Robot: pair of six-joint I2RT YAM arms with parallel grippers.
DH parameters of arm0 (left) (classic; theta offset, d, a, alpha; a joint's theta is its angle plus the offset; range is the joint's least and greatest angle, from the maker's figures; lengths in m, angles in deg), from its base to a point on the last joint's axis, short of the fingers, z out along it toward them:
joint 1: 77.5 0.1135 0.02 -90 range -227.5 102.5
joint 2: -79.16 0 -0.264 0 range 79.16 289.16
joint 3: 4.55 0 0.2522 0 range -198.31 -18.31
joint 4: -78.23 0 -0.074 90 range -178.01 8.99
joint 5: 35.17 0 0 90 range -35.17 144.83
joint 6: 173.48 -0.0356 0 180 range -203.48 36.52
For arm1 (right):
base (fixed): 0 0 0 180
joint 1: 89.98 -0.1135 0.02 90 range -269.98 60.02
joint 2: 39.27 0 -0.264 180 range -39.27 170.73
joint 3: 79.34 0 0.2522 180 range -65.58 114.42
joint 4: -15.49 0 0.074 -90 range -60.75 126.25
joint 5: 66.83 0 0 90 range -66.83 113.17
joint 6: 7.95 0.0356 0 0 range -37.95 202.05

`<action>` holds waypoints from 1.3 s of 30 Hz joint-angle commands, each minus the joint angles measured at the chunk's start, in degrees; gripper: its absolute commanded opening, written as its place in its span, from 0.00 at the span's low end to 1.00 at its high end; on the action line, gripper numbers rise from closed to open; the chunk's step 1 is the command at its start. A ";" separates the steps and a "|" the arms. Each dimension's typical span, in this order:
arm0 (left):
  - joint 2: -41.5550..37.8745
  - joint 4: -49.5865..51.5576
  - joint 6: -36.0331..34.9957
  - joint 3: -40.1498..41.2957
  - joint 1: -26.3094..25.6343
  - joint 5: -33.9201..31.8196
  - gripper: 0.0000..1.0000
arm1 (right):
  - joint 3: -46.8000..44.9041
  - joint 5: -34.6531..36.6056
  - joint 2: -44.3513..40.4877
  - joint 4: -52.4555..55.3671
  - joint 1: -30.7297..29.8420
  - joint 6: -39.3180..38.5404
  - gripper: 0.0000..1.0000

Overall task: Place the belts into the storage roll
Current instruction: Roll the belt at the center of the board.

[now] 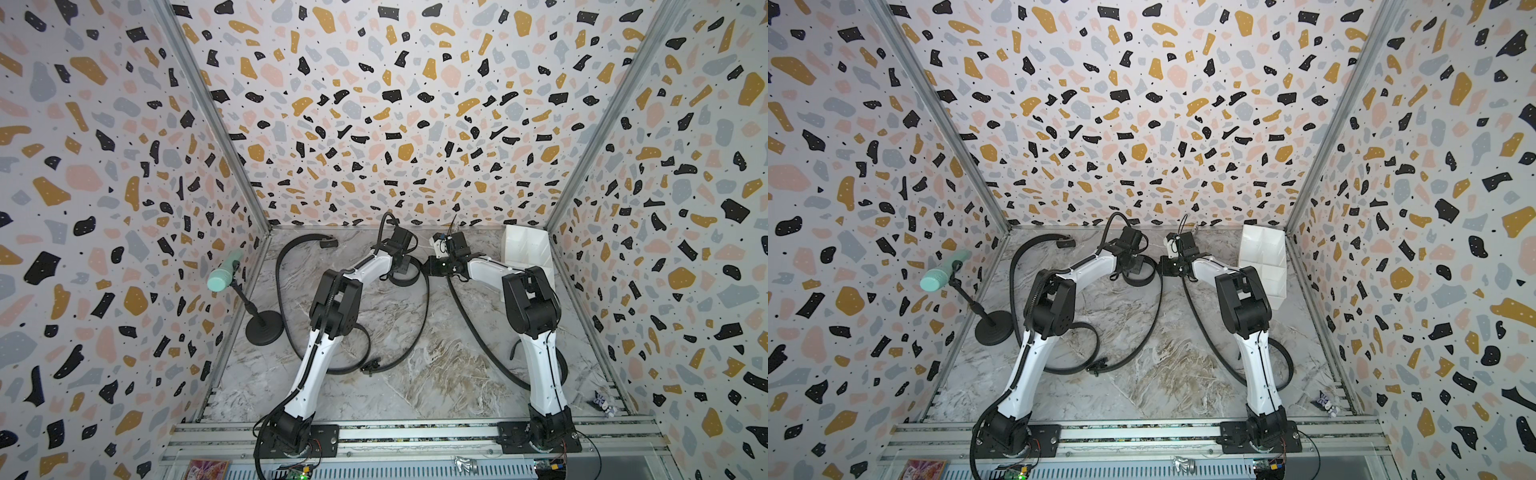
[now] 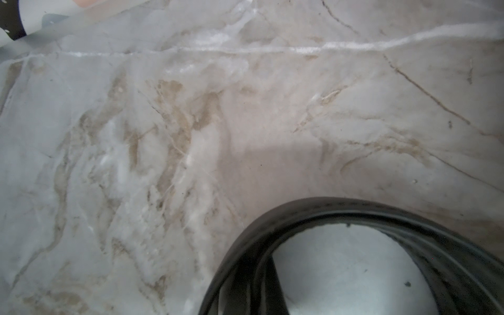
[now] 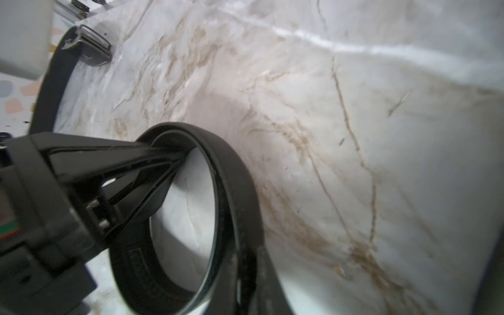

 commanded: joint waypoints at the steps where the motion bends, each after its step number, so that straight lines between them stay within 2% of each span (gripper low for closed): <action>1: 4.90 -0.03 0.70 -0.55 -0.73 2.50 0.00 | -0.60 3.47 -1.63 4.61 0.00 -0.62 0.04; 3: 5.98 -0.17 0.95 -2.30 -0.81 2.57 0.00 | -2.58 4.48 -3.53 5.15 0.14 -0.45 0.00; 13: 12.00 1.08 2.94 -13.96 -2.39 3.68 0.00 | -20.15 5.35 -15.92 3.75 0.23 2.48 0.00; 20: 13.03 -0.32 4.04 -13.33 -4.02 4.80 0.00 | -34.87 1.09 -22.04 -8.36 -3.58 9.86 0.00; 27: 12.38 -2.18 4.99 -10.45 -4.95 7.12 0.00 | -33.35 -5.81 -17.52 -22.63 -8.12 14.94 0.00; 32: 10.44 -4.93 5.44 -6.04 -5.06 8.73 0.00 | -32.08 -8.23 -14.94 -26.56 -7.06 15.35 0.05; 39: 9.86 -5.06 4.12 -3.90 -5.00 8.76 0.00 | -30.27 -9.91 -15.34 -20.59 -1.60 11.27 0.14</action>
